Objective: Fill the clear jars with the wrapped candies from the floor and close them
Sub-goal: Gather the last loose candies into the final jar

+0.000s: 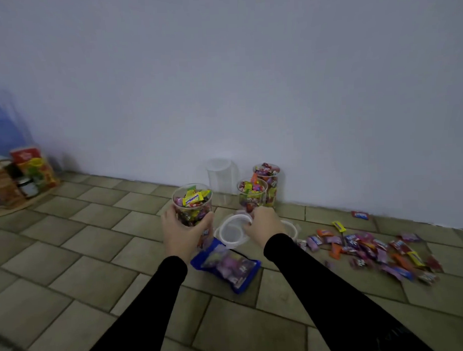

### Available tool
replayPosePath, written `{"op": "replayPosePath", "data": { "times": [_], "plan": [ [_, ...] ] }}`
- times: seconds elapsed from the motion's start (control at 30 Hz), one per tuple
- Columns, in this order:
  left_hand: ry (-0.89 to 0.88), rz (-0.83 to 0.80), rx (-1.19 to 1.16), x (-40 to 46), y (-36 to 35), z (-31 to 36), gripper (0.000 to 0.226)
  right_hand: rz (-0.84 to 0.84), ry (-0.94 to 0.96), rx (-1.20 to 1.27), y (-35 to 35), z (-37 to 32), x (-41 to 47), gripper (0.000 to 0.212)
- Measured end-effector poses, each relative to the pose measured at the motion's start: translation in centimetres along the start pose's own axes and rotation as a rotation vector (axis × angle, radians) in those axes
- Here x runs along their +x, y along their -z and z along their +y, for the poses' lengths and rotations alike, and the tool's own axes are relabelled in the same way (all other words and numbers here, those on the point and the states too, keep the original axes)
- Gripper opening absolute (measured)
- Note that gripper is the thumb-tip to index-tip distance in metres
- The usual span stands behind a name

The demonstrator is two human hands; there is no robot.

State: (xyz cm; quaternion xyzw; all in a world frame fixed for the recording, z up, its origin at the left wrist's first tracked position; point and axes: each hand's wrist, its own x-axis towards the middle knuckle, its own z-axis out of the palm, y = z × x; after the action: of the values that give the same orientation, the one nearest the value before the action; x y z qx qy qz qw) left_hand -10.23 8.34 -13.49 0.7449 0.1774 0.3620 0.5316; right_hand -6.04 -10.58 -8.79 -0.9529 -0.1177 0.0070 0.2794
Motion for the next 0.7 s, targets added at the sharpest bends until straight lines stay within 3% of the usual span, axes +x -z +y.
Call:
{"op": "replayPosePath", "data": {
  "times": [0.2,0.3,0.43,0.7],
  "plan": [
    [0.025,-0.019,0.107,6.1,1.8,-2.9,0.084,-0.076,-0.015,0.014,-3.6,-5.0,3.3,0.01],
    [0.025,-0.033,0.117,8.6,1.6,-3.1,0.081,-0.158,-0.032,0.042,-5.8,-6.2,4.5,0.024],
    [0.03,-0.129,0.097,11.9,0.3,-4.7,0.083,-0.238,-0.06,0.1,-9.2,-8.0,6.0,0.013],
    [0.068,-0.306,0.046,14.4,-3.4,-5.8,0.072,-0.28,-0.001,0.021,-12.6,-9.9,8.2,0.018]
  ]
}}
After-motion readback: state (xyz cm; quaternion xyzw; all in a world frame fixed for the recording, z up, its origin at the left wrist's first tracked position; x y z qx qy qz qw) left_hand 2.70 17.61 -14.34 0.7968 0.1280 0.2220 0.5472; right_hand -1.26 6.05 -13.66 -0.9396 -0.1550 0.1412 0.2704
